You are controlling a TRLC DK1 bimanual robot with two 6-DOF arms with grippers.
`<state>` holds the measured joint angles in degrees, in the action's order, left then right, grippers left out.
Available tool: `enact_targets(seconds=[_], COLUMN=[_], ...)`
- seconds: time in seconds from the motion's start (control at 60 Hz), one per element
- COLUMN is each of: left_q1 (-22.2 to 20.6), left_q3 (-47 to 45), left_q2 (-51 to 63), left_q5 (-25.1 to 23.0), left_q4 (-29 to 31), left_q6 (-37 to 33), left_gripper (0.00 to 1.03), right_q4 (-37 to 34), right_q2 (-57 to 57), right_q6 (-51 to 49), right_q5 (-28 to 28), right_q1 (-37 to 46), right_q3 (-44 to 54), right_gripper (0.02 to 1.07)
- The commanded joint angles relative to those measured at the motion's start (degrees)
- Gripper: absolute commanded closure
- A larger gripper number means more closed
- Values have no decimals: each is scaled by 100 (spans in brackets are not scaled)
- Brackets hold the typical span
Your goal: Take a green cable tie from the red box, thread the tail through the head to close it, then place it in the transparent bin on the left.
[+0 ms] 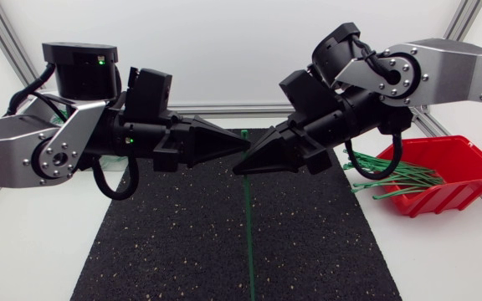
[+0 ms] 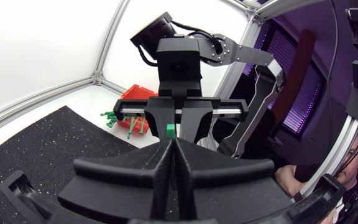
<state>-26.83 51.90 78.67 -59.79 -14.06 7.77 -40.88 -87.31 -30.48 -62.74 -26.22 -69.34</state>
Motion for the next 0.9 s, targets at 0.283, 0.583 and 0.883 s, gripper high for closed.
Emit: enact_targets(seconds=[0.283, 0.583, 0.883], left_q1=[-59, -24, 11], left_q3=[-66, -66, -101], left_q2=[-115, -186, -177], left_q5=[-6, -6, -33], left_q4=[-237, -219, -219], left_q6=[93, 102, 93], left_gripper=[99, 99, 99], right_q4=[72, 151, 177], right_q2=[-58, 56, 328], right_q6=[-37, -63, -90], right_q5=[34, 51, 34], right_q1=[-129, -6, 196], right_q3=[281, 369, 413], right_gripper=[95, 96, 97])
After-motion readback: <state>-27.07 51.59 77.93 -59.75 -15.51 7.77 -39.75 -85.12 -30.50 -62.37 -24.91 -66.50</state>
